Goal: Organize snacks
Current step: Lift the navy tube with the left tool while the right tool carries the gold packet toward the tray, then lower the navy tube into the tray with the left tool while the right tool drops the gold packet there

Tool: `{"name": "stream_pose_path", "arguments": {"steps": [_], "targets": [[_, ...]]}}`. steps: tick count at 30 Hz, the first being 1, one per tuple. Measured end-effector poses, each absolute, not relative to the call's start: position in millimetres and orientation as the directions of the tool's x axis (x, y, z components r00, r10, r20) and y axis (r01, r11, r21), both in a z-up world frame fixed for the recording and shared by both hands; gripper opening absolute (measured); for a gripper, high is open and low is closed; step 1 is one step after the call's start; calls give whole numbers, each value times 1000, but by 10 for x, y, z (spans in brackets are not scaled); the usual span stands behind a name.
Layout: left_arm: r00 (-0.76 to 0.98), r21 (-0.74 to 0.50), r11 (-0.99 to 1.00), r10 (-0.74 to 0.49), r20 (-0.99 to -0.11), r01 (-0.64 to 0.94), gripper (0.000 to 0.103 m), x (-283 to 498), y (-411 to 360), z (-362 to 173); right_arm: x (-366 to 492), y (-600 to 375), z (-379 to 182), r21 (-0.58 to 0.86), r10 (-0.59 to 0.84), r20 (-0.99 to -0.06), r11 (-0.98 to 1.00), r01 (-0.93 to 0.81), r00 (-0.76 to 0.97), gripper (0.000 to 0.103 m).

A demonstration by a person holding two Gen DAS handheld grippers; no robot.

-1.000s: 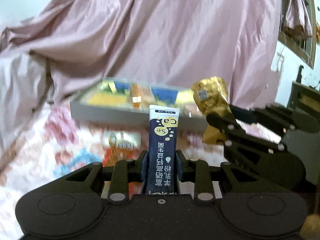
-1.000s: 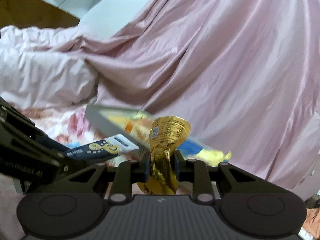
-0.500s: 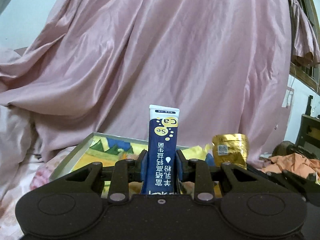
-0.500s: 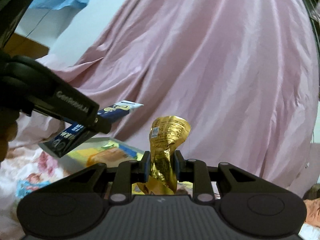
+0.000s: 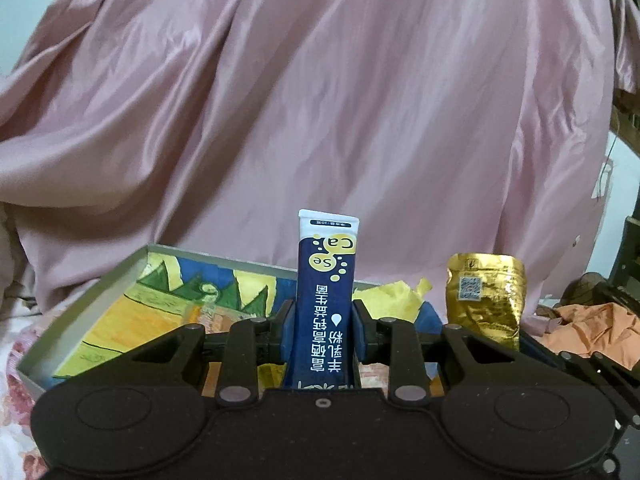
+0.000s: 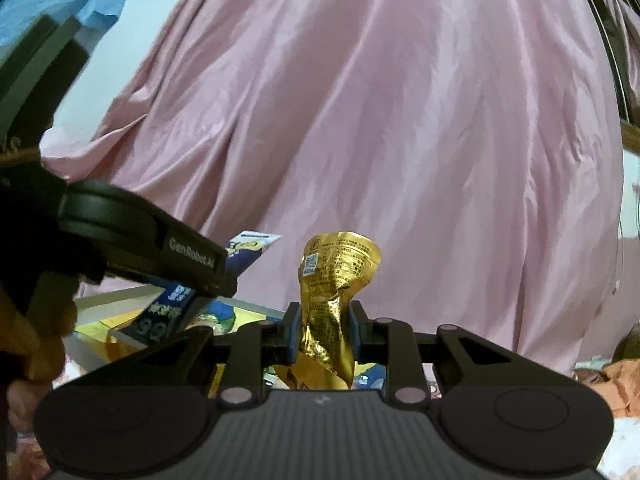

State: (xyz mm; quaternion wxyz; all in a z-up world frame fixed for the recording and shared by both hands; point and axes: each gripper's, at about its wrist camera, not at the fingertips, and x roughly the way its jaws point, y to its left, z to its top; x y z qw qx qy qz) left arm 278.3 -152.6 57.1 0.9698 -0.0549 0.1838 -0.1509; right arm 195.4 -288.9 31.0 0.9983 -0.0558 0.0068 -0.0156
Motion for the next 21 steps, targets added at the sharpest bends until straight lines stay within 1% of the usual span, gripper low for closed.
{"name": "stream_pose_path", "arguments": {"steps": [8, 21], "targets": [[875, -166, 957, -287, -389, 240, 31, 2905, -1538, 418, 2100, -2944, 256, -81, -27, -68, 997, 21, 997, 27], [866, -149, 961, -276, -416, 234, 31, 2945, -1569, 376, 2139, -2951, 257, -78, -7, -87, 997, 0, 996, 27]]}}
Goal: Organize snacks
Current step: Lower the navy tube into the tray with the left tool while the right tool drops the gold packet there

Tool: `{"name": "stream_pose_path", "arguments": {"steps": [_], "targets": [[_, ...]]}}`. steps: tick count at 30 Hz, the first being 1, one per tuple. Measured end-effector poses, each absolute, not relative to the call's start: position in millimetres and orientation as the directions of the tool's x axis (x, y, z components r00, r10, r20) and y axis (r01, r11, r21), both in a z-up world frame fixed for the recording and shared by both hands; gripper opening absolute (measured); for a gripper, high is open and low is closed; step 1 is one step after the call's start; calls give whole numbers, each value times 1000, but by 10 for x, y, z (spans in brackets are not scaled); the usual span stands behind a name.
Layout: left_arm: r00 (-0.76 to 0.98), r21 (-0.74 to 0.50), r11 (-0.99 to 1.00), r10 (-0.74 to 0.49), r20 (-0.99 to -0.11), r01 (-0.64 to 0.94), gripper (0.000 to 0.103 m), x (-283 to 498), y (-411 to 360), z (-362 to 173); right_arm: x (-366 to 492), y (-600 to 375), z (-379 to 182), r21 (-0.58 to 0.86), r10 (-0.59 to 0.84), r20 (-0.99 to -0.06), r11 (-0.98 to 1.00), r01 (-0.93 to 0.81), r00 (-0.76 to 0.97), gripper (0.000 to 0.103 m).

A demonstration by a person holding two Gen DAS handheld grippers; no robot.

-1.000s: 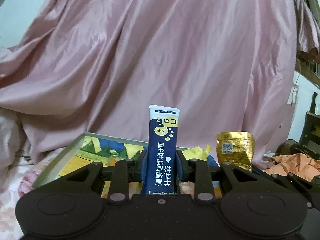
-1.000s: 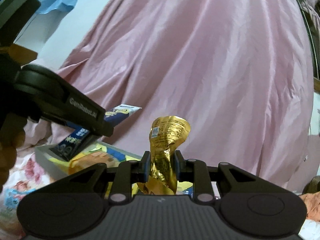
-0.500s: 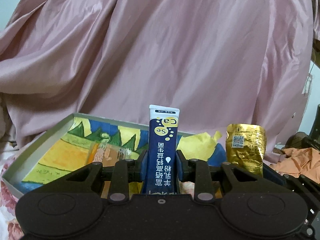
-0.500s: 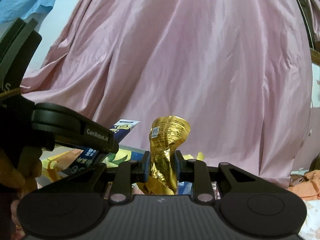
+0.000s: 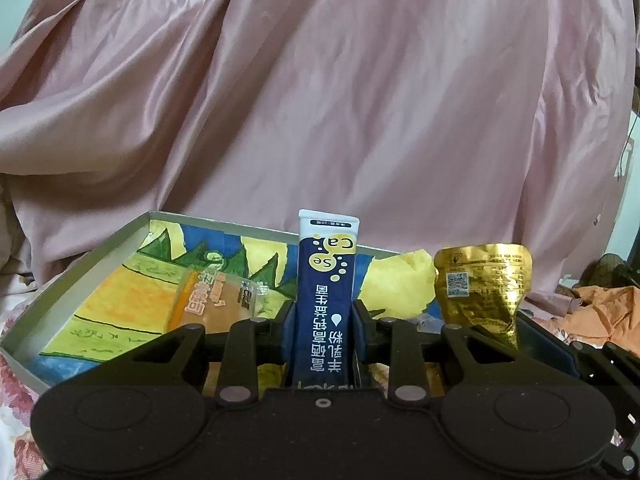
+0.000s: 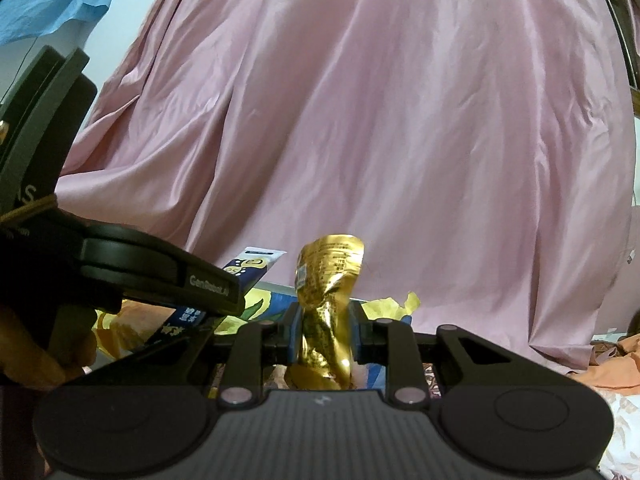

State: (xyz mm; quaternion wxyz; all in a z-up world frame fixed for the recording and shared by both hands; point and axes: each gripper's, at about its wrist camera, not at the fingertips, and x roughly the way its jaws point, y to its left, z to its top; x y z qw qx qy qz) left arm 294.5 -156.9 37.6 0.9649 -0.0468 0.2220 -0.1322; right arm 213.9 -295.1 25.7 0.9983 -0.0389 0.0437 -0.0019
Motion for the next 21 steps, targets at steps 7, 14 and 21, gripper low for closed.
{"name": "stream_pose_path", "arguments": {"steps": [7, 14, 21], "targets": [[852, -162, 966, -256, -457, 203, 40, 2988, -1538, 311, 2191, -2941, 254, -82, -8, -122, 997, -2, 993, 33], [864, -179, 965, -251, -436, 190, 61, 2940, -1481, 396, 2197, -2946, 233, -75, -29, -125, 997, 19, 992, 56], [901, -174, 971, -218, -376, 162, 92, 2786, -1367, 573, 2141, -2981, 255, -48, -56, -117, 998, 50, 992, 82]]}}
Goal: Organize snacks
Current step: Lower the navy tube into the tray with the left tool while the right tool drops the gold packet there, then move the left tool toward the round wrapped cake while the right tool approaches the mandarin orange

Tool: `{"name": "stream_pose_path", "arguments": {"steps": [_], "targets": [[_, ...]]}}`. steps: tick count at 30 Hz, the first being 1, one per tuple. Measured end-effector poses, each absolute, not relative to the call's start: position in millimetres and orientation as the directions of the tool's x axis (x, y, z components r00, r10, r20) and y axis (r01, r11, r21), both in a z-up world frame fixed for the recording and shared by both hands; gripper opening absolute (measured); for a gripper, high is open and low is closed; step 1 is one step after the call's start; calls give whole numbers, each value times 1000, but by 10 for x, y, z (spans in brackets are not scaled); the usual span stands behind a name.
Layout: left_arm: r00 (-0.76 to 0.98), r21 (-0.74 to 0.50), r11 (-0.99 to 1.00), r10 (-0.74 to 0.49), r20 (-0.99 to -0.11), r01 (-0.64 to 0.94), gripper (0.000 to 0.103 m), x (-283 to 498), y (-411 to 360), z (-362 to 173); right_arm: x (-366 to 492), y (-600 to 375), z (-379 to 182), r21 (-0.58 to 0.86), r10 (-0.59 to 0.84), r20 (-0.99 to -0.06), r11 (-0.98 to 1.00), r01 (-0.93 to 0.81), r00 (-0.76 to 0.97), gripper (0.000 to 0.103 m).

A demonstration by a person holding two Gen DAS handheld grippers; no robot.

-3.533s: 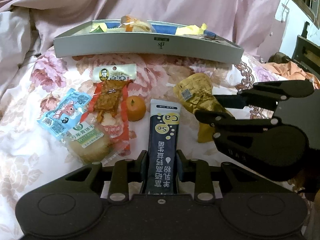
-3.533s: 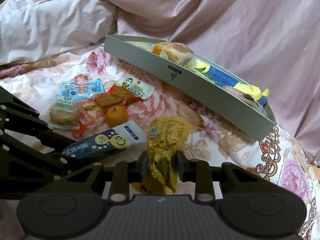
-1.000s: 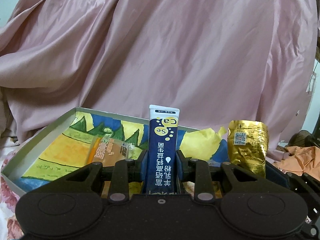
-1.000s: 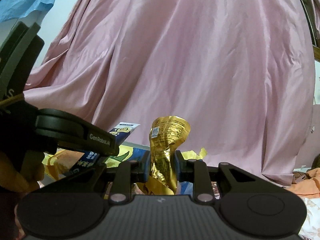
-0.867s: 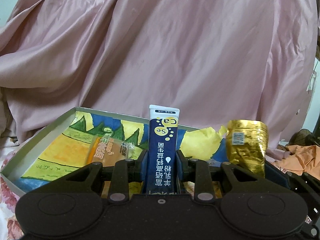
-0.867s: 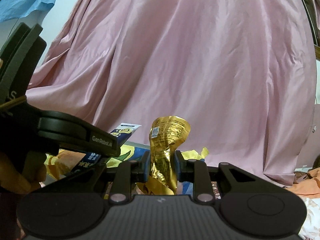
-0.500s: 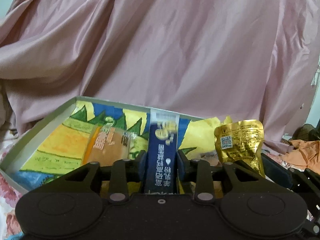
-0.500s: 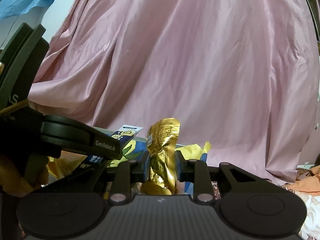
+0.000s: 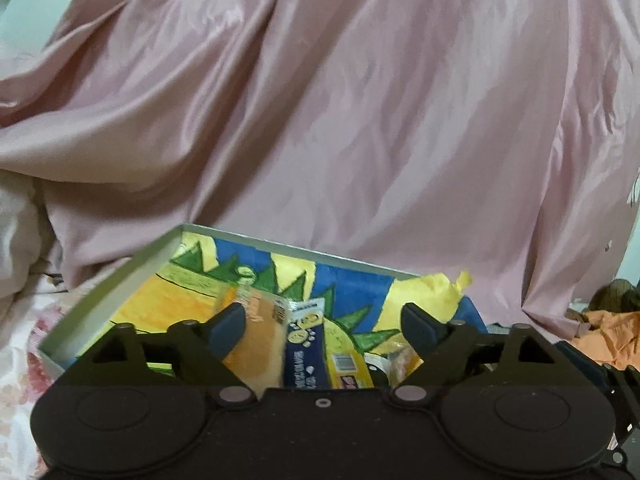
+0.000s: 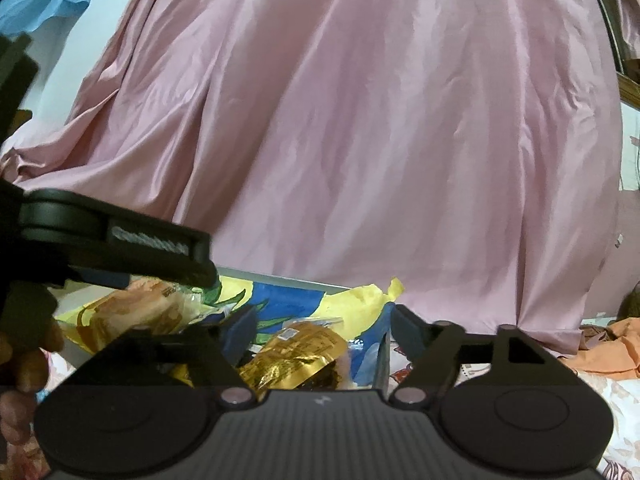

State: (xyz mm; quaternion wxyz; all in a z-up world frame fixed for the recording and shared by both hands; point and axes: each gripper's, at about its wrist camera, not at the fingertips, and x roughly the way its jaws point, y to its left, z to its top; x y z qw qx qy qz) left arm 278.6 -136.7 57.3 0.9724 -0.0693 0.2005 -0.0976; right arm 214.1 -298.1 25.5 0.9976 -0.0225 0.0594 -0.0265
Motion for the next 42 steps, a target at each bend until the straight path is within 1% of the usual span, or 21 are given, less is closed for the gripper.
{"name": "stream_pose_path", "arguments": {"steps": [1, 2, 3, 4, 6, 7, 15, 23, 31, 38, 42], "targets": [[905, -173, 973, -207, -371, 151, 98, 2762, -1337, 594, 2124, -2978, 267, -46, -55, -114, 998, 50, 992, 85], [913, -173, 976, -191, -361, 136, 101, 2726, -1302, 614, 2108, -2975, 280, -47, -55, -111, 998, 50, 992, 86], [920, -174, 977, -177, -350, 122, 102, 2692, -1263, 632, 2090, -2964, 295, -48, -55, -107, 998, 50, 993, 90], [925, -176, 978, -167, -341, 111, 102, 2659, -1221, 649, 2069, -2952, 314, -49, -54, -101, 998, 49, 993, 95], [929, -173, 980, -148, -338, 93, 102, 2606, -1151, 679, 2021, -2927, 348, -52, -50, -91, 998, 46, 995, 101], [931, -170, 982, -135, -338, 81, 102, 2575, -1119, 693, 2003, -2912, 362, -56, -47, -88, 998, 43, 995, 103], [946, -156, 988, -69, -317, 20, 102, 2230, -809, 764, 1791, -2742, 407, -109, -21, -83, 994, 12, 996, 103], [939, -115, 993, -30, -342, -11, 102, 1812, -484, 746, 1470, -2554, 414, -185, 14, -74, 982, -27, 997, 103], [928, -67, 998, -9, -373, -18, 102, 1388, -240, 670, 1223, -2384, 440, -180, 58, -97, 981, -75, 994, 103], [910, -19, 1000, 6, -415, -16, 102, 1091, -60, 595, 1033, -2303, 421, -139, 82, -145, 985, -103, 986, 103], [904, -20, 1000, 11, -427, -22, 102, 967, 42, 583, 934, -2275, 392, -107, 94, -174, 988, -114, 980, 103]]}}
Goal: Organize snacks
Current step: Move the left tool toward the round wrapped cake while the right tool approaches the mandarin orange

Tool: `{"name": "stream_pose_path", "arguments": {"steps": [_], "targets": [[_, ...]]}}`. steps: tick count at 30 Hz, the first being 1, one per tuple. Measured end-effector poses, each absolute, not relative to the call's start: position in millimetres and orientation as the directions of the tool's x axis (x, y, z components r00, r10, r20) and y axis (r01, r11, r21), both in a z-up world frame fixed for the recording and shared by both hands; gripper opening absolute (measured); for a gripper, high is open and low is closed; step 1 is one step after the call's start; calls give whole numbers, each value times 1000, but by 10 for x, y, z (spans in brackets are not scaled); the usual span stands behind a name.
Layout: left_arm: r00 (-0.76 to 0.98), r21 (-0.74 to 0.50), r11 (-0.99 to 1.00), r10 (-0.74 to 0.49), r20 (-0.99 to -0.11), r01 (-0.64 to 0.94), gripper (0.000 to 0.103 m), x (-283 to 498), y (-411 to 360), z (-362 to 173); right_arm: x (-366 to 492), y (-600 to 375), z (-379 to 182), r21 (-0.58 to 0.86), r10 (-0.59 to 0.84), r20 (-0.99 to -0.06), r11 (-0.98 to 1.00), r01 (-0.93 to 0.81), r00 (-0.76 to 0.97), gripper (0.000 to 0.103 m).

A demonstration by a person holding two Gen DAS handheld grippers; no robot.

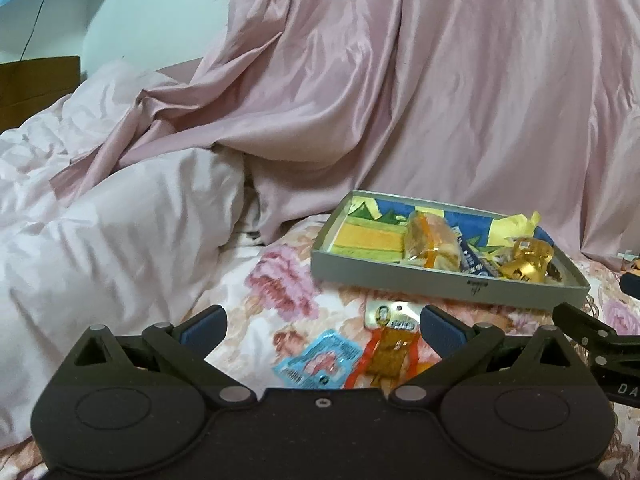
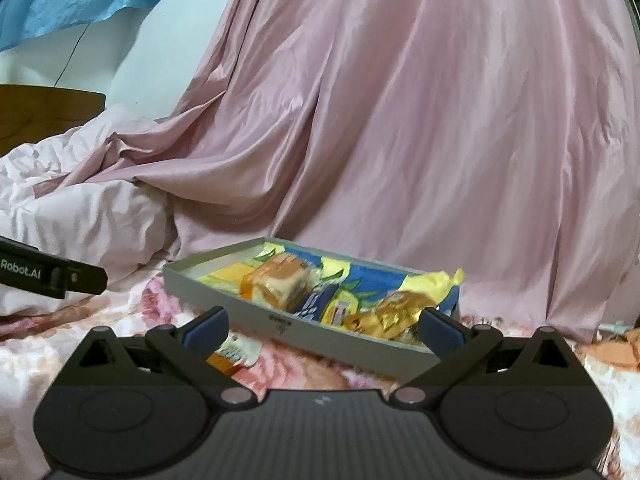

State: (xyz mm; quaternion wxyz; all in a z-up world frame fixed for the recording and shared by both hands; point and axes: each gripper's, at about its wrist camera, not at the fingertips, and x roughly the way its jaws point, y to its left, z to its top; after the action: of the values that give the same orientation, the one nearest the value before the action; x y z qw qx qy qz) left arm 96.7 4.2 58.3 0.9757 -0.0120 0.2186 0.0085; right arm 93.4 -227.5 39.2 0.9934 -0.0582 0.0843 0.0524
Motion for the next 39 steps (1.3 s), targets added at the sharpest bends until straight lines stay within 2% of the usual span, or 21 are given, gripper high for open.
{"name": "stream_pose_path", "arguments": {"steps": [6, 13, 19, 29, 39], "targets": [[890, 14, 1000, 15, -456, -10, 102, 827, 139, 520, 823, -2277, 321, -49, 112, -236, 991, -127, 965, 103], [864, 41, 999, 16, -502, 5, 102, 770, 204, 381, 784, -2304, 167, 53, 148, -370, 989, -138, 917, 103], [836, 64, 998, 19, -549, 19, 102, 794, 241, 216, 772, -2172, 67, 3, 163, -418, 984, -178, 893, 103], [759, 31, 999, 49, -649, -39, 102, 958, 404, 0, 881, -1910, -83, -78, 203, -469, 960, -269, 860, 103], [735, 62, 998, 32, -678, 13, 102, 1008, 309, -67, 944, -1833, -169, -88, 224, -509, 947, -309, 831, 103]]}}
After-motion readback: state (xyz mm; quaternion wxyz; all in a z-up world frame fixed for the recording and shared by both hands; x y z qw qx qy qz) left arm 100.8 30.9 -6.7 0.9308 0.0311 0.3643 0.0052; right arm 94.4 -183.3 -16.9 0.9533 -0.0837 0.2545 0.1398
